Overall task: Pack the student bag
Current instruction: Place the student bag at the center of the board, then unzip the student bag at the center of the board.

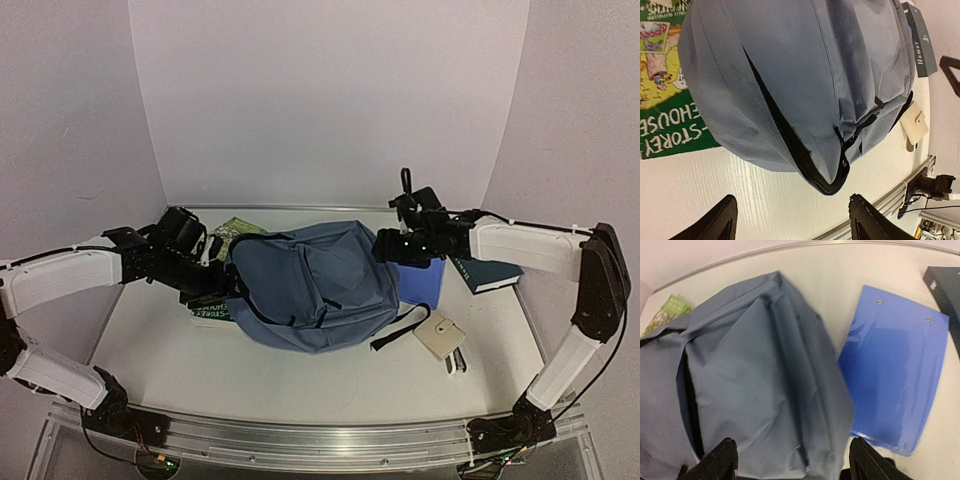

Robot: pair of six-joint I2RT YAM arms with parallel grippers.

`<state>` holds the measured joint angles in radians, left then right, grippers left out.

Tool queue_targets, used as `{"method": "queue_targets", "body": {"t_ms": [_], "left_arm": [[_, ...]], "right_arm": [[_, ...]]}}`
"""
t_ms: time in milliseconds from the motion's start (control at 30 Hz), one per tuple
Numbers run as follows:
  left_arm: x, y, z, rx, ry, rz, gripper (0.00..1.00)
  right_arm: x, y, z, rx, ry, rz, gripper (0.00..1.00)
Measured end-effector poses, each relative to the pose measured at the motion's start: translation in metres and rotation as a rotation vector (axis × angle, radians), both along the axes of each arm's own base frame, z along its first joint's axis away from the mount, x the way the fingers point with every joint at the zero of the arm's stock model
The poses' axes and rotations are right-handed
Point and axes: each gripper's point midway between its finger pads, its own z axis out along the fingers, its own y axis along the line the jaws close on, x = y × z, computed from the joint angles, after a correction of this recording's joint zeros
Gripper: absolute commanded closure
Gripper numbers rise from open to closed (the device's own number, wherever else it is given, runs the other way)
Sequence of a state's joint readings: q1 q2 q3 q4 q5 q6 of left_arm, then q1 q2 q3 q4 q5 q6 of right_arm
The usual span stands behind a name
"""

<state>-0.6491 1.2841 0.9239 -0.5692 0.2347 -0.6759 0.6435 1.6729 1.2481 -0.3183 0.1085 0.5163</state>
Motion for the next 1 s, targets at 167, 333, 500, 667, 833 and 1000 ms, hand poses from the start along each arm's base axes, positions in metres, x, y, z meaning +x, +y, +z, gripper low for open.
{"method": "queue_targets", "body": {"t_ms": [167, 333, 500, 667, 833, 1000], "left_arm": [[0.005, 0.005, 0.035, 0.010, -0.098, 0.014, 0.22], [0.003, -0.028, 0.059, -0.032, -0.158, -0.062, 0.23], [0.013, -0.076, 0.045, -0.049, -0.139, -0.142, 0.27], [0.017, -0.095, -0.008, 0.019, -0.051, -0.183, 0.31], [0.015, -0.101, -0.037, 0.073, -0.013, -0.222, 0.35], [0.021, -0.110, -0.040, 0.090, -0.028, -0.255, 0.38]], "right_arm": [[-0.044, 0.053, -0.005, 0.044, 0.046, 0.103, 0.34], [-0.080, 0.098, -0.017, 0.098, 0.096, 0.179, 0.41], [-0.091, 0.121, -0.056, 0.148, 0.182, 0.185, 0.50], [-0.096, 0.128, -0.083, 0.172, 0.240, 0.162, 0.58], [-0.096, 0.133, -0.089, 0.210, 0.253, 0.139, 0.60], [-0.093, 0.141, -0.089, 0.247, 0.244, 0.138, 0.66]]}}
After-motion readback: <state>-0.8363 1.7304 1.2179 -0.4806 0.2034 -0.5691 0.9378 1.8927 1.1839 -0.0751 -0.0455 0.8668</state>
